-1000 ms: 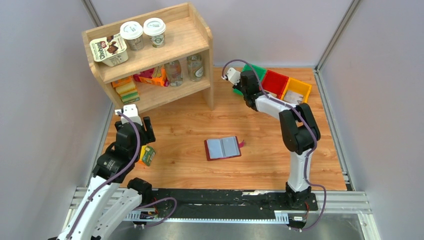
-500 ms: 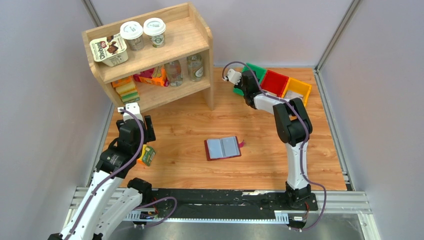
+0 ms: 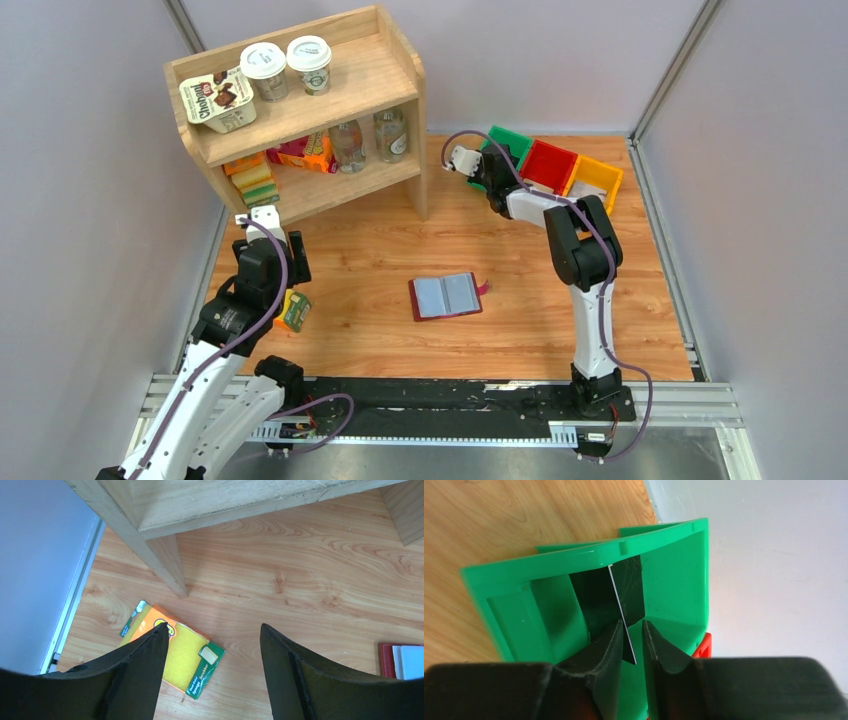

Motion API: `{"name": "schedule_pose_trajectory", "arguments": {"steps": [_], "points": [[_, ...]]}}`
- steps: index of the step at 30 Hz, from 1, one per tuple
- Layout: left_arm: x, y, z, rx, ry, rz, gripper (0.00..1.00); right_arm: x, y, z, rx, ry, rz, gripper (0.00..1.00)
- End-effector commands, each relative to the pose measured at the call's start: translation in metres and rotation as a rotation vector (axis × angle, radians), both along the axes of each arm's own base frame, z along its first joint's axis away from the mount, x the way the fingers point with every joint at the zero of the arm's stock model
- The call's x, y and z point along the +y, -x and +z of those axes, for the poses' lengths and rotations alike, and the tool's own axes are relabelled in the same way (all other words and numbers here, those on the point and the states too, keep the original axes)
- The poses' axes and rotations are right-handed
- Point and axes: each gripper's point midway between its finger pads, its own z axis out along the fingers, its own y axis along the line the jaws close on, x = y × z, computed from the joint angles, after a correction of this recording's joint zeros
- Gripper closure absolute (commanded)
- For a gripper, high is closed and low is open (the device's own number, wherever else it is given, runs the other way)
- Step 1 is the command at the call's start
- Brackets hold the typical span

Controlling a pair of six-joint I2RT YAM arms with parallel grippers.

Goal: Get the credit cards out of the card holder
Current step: Place the credit card in the storage box, then remove the credit card from the card holder.

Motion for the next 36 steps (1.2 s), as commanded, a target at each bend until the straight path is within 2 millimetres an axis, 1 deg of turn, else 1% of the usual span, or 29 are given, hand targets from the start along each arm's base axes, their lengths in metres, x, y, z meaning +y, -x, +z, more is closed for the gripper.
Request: {"name": "schedule_pose_trajectory", "arguments": {"steps": [1, 2, 5, 9, 13, 14, 16, 18, 20, 22, 23, 24, 25, 26, 27, 28, 29, 30, 31, 32, 33, 34, 35, 36], "points": [[0.003, 0.0, 0.005, -0.005, -0.017, 0.002, 0.25, 0.005, 0.001, 0.033, -0.024, -0.038, 0.026, 0.71], [0.003, 0.0, 0.006, -0.007, -0.014, -0.001, 0.25, 0.005, 0.003, 0.034, -0.016, -0.047, 0.028, 0.69], [0.002, 0.001, 0.006, -0.008, -0.011, -0.004, 0.25, 0.006, 0.012, 0.044, -0.016, -0.079, 0.024, 0.68], [0.001, 0.001, 0.007, -0.013, -0.001, -0.01, 0.25, 0.013, 0.028, 0.069, -0.031, -0.152, 0.03, 0.66], [-0.002, 0.001, 0.007, -0.014, 0.006, -0.03, 0.25, 0.015, 0.047, 0.092, -0.019, -0.266, 0.007, 0.6], [-0.003, 0.001, 0.006, -0.011, 0.008, -0.033, 0.25, 0.015, 0.053, 0.108, -0.036, -0.307, 0.0, 0.58], [-0.007, 0.001, 0.005, -0.011, 0.018, -0.049, 0.25, 0.014, 0.065, 0.121, -0.037, -0.424, -0.055, 0.52], [-0.015, -0.002, 0.005, -0.011, 0.046, -0.08, 0.25, 0.014, 0.078, 0.136, -0.027, -0.56, -0.12, 0.45], [-0.025, -0.004, 0.003, -0.002, 0.084, -0.115, 0.25, 0.009, 0.096, 0.14, 0.029, -0.687, -0.216, 0.37], [-0.038, -0.006, 0.003, 0.014, 0.134, -0.156, 0.25, 0.01, 0.116, 0.144, 0.097, -0.814, -0.292, 0.35], [-0.048, -0.007, 0.003, 0.028, 0.17, -0.184, 0.25, 0.012, 0.128, 0.14, 0.151, -0.873, -0.33, 0.35], [-0.053, -0.008, 0.004, 0.03, 0.19, -0.199, 0.26, 0.017, 0.14, 0.135, 0.216, -0.932, -0.352, 0.35], [-0.063, -0.008, 0.005, 0.041, 0.229, -0.236, 0.26, 0.023, 0.152, 0.128, 0.279, -0.983, -0.368, 0.35], [-0.069, -0.009, 0.006, 0.042, 0.25, -0.253, 0.26, 0.03, 0.166, 0.121, 0.34, -1.031, -0.375, 0.35], [-0.079, -0.009, 0.006, 0.057, 0.283, -0.282, 0.26, 0.034, 0.178, 0.117, 0.38, -1.078, -0.389, 0.35], [-0.085, -0.009, 0.005, 0.063, 0.296, -0.297, 0.26, 0.043, 0.19, 0.113, 0.424, -1.131, -0.385, 0.35], [-0.094, -0.009, 0.004, 0.079, 0.313, -0.319, 0.26, 0.045, 0.201, 0.111, 0.445, -1.169, -0.399, 0.35], [-0.1, -0.01, 0.0, 0.102, 0.315, -0.321, 0.26, 0.054, 0.212, 0.111, 0.48, -1.221, -0.391, 0.35], [-0.111, -0.008, -0.002, 0.116, 0.329, -0.341, 0.26, 0.061, 0.224, 0.105, 0.52, -1.247, -0.392, 0.35], [-0.116, -0.01, -0.008, 0.138, 0.324, -0.338, 0.26, 0.066, 0.234, 0.101, 0.548, -1.276, -0.401, 0.34], [-0.13, -0.008, -0.009, 0.145, 0.34, -0.362, 0.26, 0.074, 0.244, 0.097, 0.582, -1.296, -0.395, 0.34], [-0.136, -0.009, -0.015, 0.166, 0.343, -0.35, 0.25, 0.082, 0.254, 0.092, 0.62, -1.31, -0.395, 0.34], [-0.15, -0.007, -0.016, 0.172, 0.349, -0.385, 0.26, 0.087, 0.262, 0.089, 0.641, -1.321, -0.399, 0.34], [-0.157, -0.008, -0.024, 0.195, 0.351, -0.371, 0.26, 0.092, 0.272, 0.083, 0.663, -1.315, -0.406, 0.35]]}}
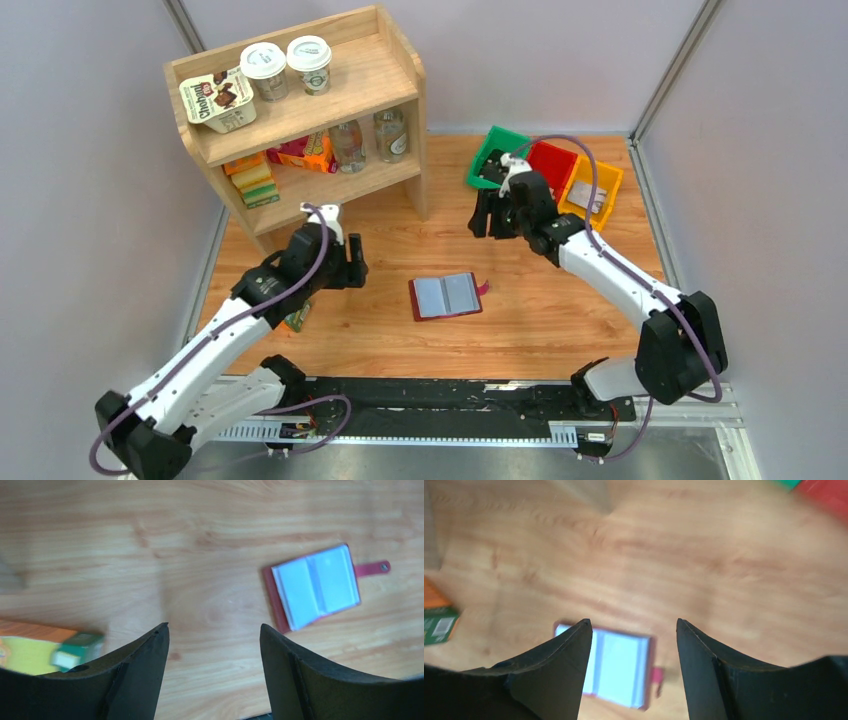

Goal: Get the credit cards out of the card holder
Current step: Remove the credit card from the card holder.

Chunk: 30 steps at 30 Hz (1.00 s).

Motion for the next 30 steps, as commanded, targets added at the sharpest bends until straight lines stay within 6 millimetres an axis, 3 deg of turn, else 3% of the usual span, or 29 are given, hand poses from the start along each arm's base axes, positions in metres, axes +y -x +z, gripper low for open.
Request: {"name": "schedule_pose_trajectory", "arguments": {"steps": [1, 8, 13, 22, 30], "points": [[-0.051, -0.002, 0.006, 0.007, 0.099, -0.04, 0.26, 0.04, 0.049, -0.006, 0.13, -0.172, 0.012, 0.35], [-0.112, 0.011, -0.021, 0.078, 0.113, -0.109, 0.27, 0.054, 0.09, -0.055, 0.215, -0.188, -0.031, 0.36], [-0.142, 0.004, -0.031, 0.083, 0.115, -0.128, 0.31, 0.041, 0.097, -0.085, 0.256, -0.121, -0.109, 0.36], [-0.16, -0.007, -0.072, 0.133, 0.112, -0.083, 0.44, 0.043, 0.109, -0.111, 0.325, -0.125, -0.089, 0.41], [-0.165, -0.001, -0.112, 0.207, 0.092, -0.086, 0.53, 0.052, 0.116, -0.121, 0.368, -0.131, -0.036, 0.46]]}}
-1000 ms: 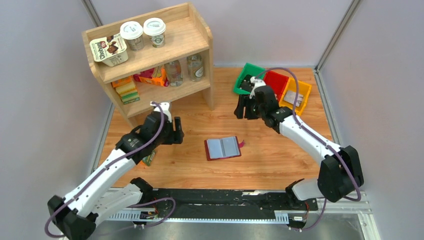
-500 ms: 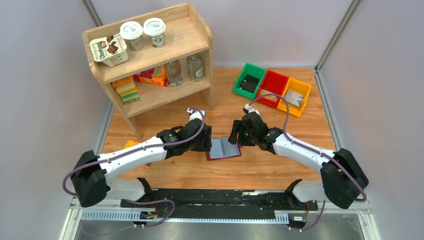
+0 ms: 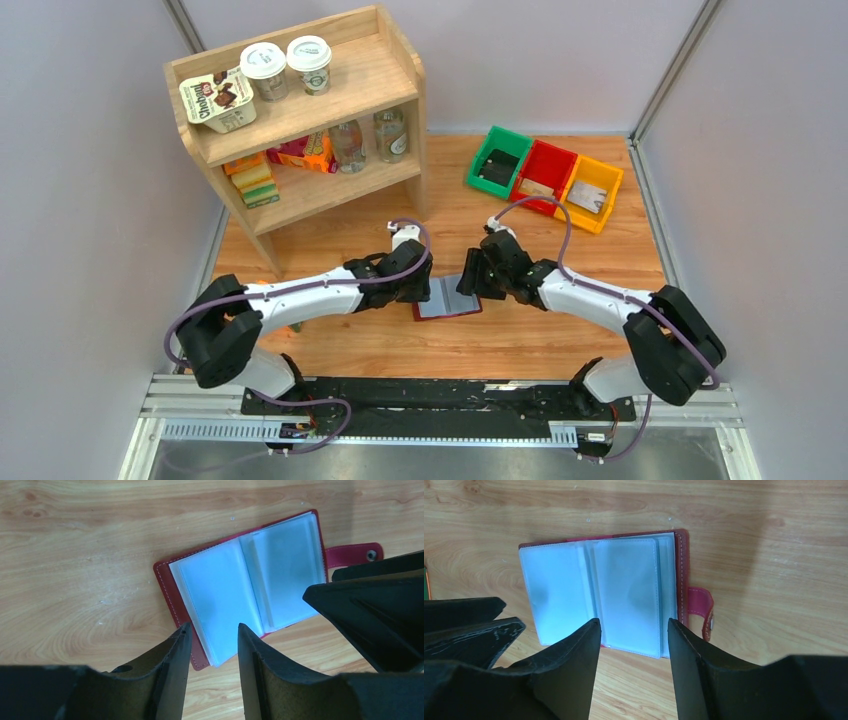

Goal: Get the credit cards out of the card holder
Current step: Remove the credit card from the card holder.

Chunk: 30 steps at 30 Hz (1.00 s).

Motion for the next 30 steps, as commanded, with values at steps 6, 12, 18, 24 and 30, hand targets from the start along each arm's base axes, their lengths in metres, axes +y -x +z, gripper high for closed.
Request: {"name": "schedule_pose_trajectory", "arguments": {"steps": [6, 12, 18, 24, 30], "points": [[-0.005, 0.009, -0.038, 0.07, 0.013, 0.017, 0.57, 0.013, -0.002, -0.01, 0.028, -0.02, 0.028, 0.47], [0.005, 0.017, -0.059, 0.116, -0.022, 0.043, 0.62, 0.022, 0.002, -0.012, 0.057, -0.053, 0.064, 0.48], [0.01, 0.023, -0.069, 0.136, -0.031, 0.045, 0.67, 0.032, 0.003, 0.008, 0.032, -0.114, 0.096, 0.49], [0.011, 0.023, -0.069, 0.135, -0.031, 0.044, 0.69, 0.039, 0.002, 0.032, -0.016, -0.155, 0.129, 0.44], [0.009, 0.023, -0.068, 0.131, -0.025, 0.039, 0.69, 0.051, 0.003, 0.05, -0.05, -0.19, 0.177, 0.43]]}}
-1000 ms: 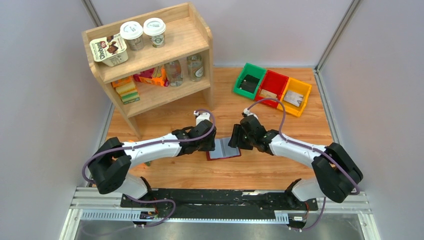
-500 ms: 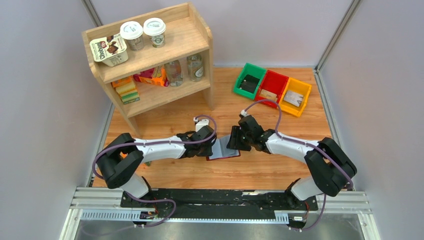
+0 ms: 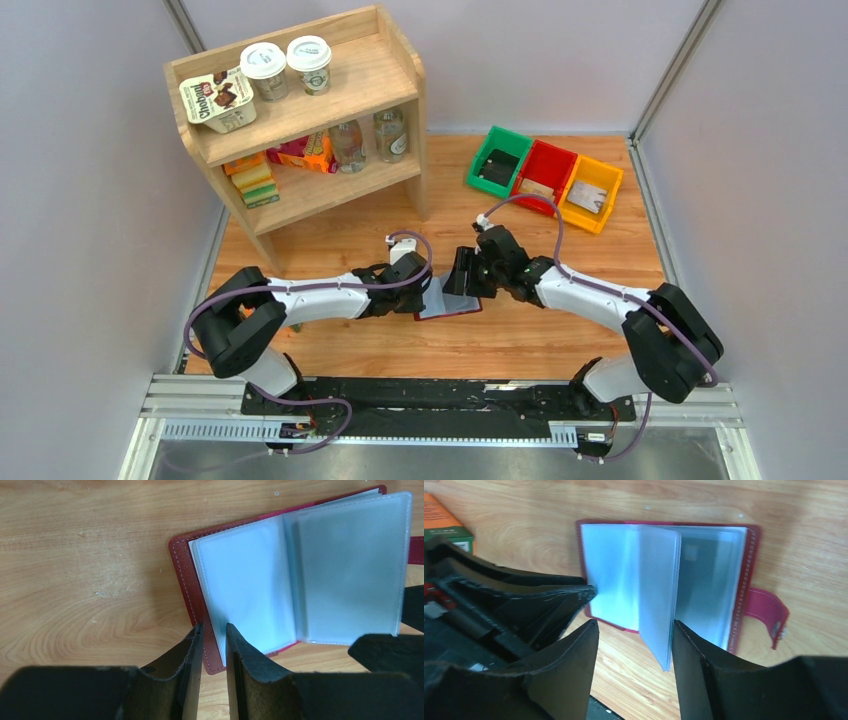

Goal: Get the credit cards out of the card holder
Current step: Remove the credit card from the card holder.

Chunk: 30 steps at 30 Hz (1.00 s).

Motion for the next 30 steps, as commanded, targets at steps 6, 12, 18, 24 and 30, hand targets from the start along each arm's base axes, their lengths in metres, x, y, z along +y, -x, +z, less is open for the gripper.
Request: {"name": "schedule_pose_trajectory", "arguments": {"steps": [6, 12, 18, 24, 30], "points": [[0.002, 0.011, -0.013, 0.044, 0.009, 0.001, 0.69, 0.041, -0.003, 0.044, -0.087, -0.149, 0.126, 0.45], [0.007, 0.013, -0.008, 0.027, 0.053, 0.044, 0.69, 0.056, 0.001, 0.031, -0.038, -0.18, 0.162, 0.46], [0.02, 0.016, -0.001, 0.003, 0.089, 0.11, 0.68, 0.051, -0.003, 0.008, -0.002, -0.121, 0.122, 0.47], [0.031, 0.015, 0.014, -0.037, 0.113, 0.151, 0.66, 0.037, -0.01, 0.002, -0.024, -0.057, 0.081, 0.47], [0.039, 0.012, 0.039, -0.081, 0.102, 0.16, 0.62, 0.039, -0.011, 0.006, -0.036, -0.079, 0.102, 0.48]]}}
